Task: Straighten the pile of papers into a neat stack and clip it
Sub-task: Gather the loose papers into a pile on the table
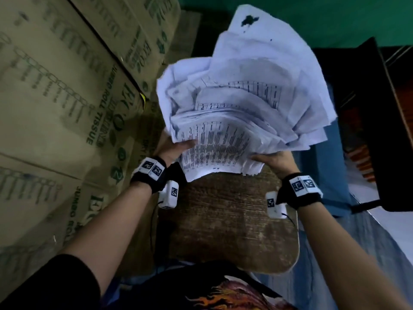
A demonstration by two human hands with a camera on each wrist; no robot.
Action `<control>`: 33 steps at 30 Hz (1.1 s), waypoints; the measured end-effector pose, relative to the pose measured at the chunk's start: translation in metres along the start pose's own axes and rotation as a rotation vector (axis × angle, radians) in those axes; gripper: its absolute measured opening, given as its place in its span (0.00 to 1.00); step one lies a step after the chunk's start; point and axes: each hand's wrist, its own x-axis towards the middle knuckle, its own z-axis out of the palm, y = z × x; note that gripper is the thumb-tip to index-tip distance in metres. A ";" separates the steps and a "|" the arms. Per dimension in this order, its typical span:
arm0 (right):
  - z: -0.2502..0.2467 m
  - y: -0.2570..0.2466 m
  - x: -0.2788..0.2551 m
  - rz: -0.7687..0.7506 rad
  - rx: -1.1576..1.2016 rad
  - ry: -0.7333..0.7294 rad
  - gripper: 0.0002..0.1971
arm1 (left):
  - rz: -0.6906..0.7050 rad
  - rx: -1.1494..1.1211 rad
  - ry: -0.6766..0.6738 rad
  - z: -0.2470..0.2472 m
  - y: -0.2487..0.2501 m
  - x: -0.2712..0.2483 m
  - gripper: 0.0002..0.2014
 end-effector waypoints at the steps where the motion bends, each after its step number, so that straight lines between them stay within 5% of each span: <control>1: 0.009 -0.003 0.003 -0.005 -0.033 0.089 0.20 | 0.020 0.019 0.033 0.006 0.000 -0.001 0.23; 5: 0.020 -0.014 0.014 -0.064 0.055 0.295 0.32 | 0.014 0.085 0.210 0.013 0.001 -0.008 0.25; 7: 0.013 -0.016 0.013 -0.013 0.078 0.255 0.34 | 0.057 -0.037 0.210 0.011 0.000 -0.012 0.22; 11: -0.008 -0.014 0.003 0.014 0.159 0.106 0.26 | 0.011 -0.085 -0.019 -0.004 0.001 -0.010 0.33; 14: -0.019 -0.011 -0.001 -0.114 0.131 0.095 0.27 | -0.004 -0.059 -0.139 -0.010 -0.001 -0.002 0.24; 18: -0.018 -0.014 0.012 -0.076 0.115 0.070 0.21 | -0.019 0.171 -0.284 -0.013 -0.005 -0.002 0.37; 23: -0.010 -0.025 0.027 -0.125 0.081 0.124 0.23 | 0.071 0.157 -0.011 -0.004 -0.007 0.005 0.09; 25: -0.015 -0.024 0.025 -0.105 0.155 0.116 0.29 | 0.158 0.103 0.068 -0.010 -0.001 0.005 0.14; 28: -0.013 -0.021 0.023 -0.079 0.180 0.167 0.31 | 0.245 0.105 -0.023 -0.013 0.009 0.004 0.27; 33: -0.011 -0.029 0.025 -0.151 0.200 0.157 0.27 | 0.126 -0.002 -0.186 -0.012 0.005 0.016 0.27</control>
